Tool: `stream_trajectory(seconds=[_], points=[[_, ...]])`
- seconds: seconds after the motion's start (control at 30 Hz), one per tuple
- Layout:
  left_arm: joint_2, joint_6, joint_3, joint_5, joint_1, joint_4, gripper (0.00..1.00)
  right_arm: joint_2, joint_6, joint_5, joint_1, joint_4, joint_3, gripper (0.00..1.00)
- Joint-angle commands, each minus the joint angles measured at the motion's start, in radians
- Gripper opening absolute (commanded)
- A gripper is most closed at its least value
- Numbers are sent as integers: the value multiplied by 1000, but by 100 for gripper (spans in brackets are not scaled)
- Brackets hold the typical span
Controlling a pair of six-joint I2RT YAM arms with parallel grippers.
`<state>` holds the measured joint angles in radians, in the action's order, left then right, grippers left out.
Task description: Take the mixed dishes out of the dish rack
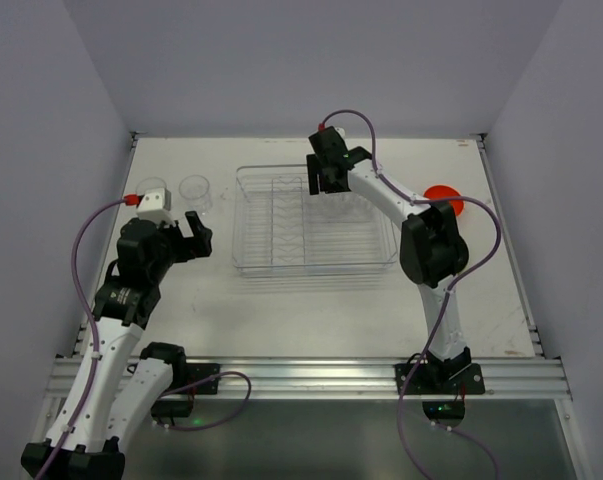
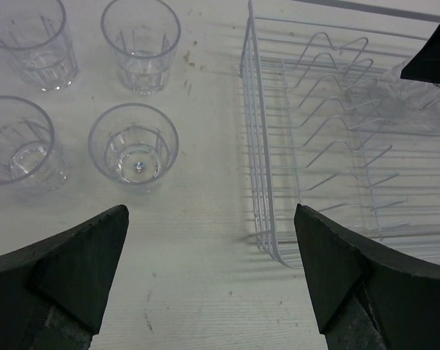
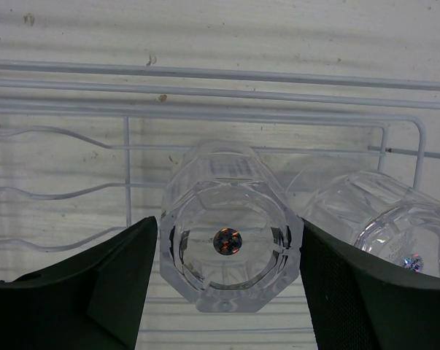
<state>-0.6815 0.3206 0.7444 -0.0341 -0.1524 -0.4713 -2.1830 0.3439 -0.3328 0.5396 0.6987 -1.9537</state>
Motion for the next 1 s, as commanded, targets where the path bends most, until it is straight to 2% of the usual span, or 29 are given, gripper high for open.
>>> stream_trajectory(seconds=[0.0,0.13,0.37,0.4,0.57,0.67,0.7,0.73,0.87,0.97], points=[[0,-15,-4,20,7,48,100,11,20,-18,5,-28,27,75],[2,-17,-4,23,7,48,100,17,17,-11,3,-48,39,70],[3,-18,-4,30,7,49,100,-20,15,5,3,-42,21,70],[3,-18,-4,30,7,48,100,-15,18,11,3,-44,29,66],[7,-18,-4,30,7,48,100,58,21,3,5,-82,74,35],[20,-21,0,30,7,49,100,170,12,37,10,-145,146,18],[26,-18,1,30,7,49,100,201,9,41,11,-156,180,6],[33,-17,4,58,7,51,100,260,7,50,14,-172,194,0],[60,-3,13,173,7,85,100,408,12,81,16,-197,263,0],[40,52,27,333,7,143,100,549,29,116,16,-211,355,0]])
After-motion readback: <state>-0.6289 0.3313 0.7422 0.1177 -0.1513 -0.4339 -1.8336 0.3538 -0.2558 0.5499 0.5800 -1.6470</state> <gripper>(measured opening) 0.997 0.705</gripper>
